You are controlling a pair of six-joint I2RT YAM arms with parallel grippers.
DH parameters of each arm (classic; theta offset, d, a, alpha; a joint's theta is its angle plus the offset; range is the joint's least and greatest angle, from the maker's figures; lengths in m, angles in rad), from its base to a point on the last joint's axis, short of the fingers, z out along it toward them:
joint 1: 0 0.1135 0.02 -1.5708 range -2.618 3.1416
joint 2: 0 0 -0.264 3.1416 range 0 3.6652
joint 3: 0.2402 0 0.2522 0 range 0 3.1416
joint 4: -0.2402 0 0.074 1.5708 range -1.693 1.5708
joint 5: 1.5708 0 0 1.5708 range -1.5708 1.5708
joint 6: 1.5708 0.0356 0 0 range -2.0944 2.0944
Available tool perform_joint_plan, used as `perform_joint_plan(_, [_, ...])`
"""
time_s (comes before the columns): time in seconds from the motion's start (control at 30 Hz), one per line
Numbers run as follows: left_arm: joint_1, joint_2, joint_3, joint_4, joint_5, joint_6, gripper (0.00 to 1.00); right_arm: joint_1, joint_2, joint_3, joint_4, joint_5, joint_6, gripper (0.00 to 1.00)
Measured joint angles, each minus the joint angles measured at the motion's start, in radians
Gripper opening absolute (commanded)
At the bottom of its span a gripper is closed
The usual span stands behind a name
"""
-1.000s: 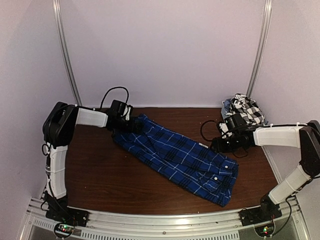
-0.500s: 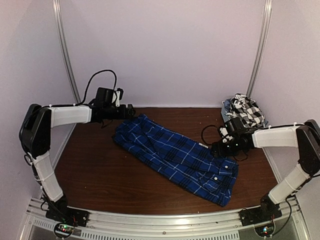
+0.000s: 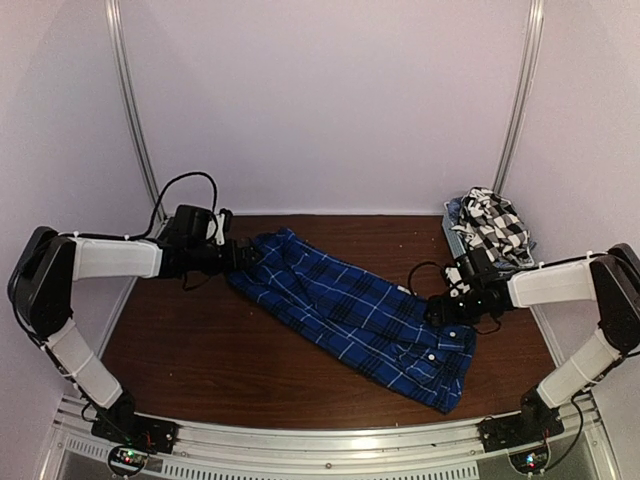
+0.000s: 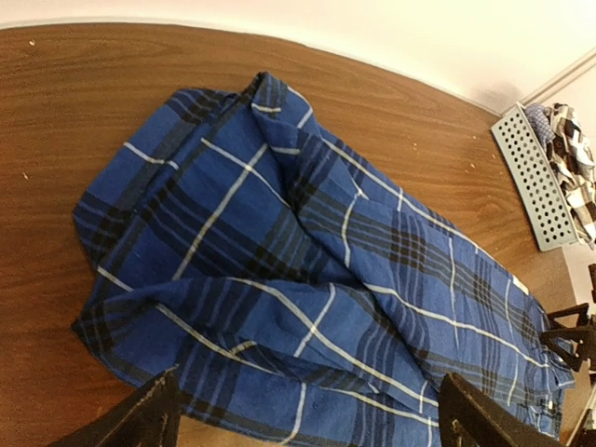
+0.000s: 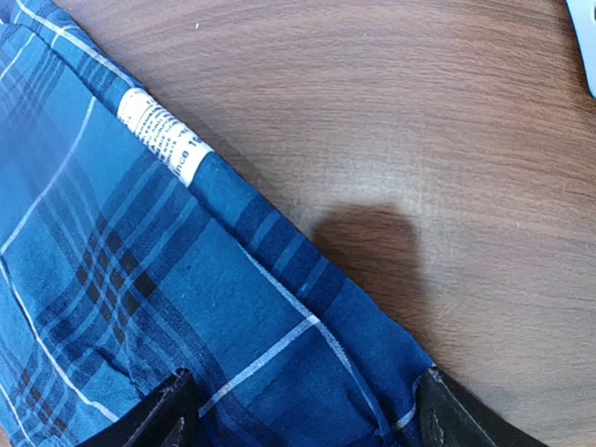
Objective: Fold and stack the long sleeve shirts
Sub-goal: Rotate the rectangle-folded shirt at the center of the board.
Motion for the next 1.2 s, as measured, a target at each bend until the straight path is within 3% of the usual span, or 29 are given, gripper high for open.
perform_joint_plan(0.37, [0.000,-0.103,-0.108,0.018,0.060,-0.056,0.98,0.056,-0.138,-0.154,0.100,-0.050,0.106,0.77])
perform_joint_plan(0.63, [0.000,-0.115,-0.121,0.021,0.056,-0.078,0.98,0.285,-0.191,-0.206,0.138,-0.021,0.270,0.76])
perform_joint_plan(0.87, [0.000,0.038,-0.060,0.026,0.096,-0.081,0.98,0.495,-0.093,-0.111,0.135,0.006,0.353,0.78])
perform_joint_plan(1.2, [0.000,0.335,0.219,0.021,0.158,-0.068,0.97,0.516,-0.080,0.014,0.046,0.100,0.336,0.80])
